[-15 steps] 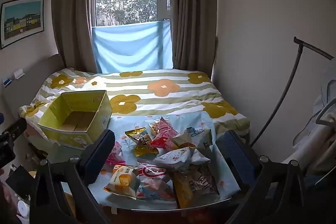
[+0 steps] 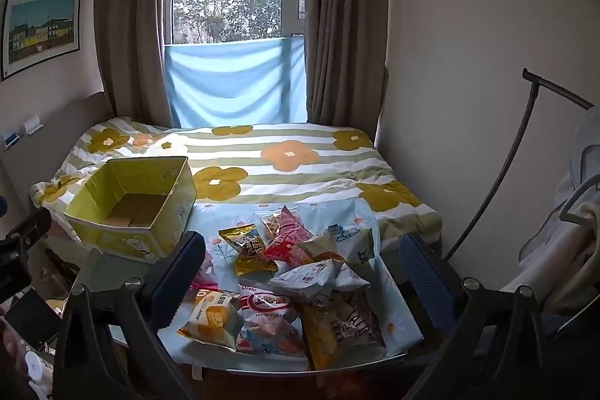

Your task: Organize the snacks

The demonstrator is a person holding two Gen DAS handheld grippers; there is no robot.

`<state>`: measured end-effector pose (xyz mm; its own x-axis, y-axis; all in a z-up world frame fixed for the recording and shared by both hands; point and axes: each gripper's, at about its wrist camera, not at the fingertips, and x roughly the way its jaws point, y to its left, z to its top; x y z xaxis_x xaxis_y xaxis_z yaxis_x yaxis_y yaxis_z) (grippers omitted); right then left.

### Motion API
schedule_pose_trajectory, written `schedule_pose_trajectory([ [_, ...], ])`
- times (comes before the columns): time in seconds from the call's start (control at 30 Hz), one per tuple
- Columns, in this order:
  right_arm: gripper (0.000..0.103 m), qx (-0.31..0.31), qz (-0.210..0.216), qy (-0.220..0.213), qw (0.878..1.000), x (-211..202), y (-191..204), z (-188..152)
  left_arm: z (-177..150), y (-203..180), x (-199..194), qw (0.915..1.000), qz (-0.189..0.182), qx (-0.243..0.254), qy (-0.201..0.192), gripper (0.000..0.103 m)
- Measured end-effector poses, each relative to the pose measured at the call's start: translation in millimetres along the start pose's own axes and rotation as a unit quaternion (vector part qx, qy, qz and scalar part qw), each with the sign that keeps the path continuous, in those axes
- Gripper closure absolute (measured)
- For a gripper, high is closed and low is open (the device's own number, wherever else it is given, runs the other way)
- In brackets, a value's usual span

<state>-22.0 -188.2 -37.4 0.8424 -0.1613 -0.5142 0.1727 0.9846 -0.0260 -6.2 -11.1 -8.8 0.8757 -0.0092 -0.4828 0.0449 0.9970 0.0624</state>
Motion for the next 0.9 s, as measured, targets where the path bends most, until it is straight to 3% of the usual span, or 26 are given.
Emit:
schedule_pose_trajectory([
  [0.13,0.0,0.009,0.013,0.0,1.0,0.5,-8.0,1.0,0.6,-1.2,1.4,0.9999,-0.013,-0.001,0.004,0.0],
  [0.9,0.0,0.016,0.022,-0.005,1.0,-7.8,-3.4,2.3,6.0,8.6,-3.3,0.9998,-0.013,-0.017,-0.003,0.0],
])
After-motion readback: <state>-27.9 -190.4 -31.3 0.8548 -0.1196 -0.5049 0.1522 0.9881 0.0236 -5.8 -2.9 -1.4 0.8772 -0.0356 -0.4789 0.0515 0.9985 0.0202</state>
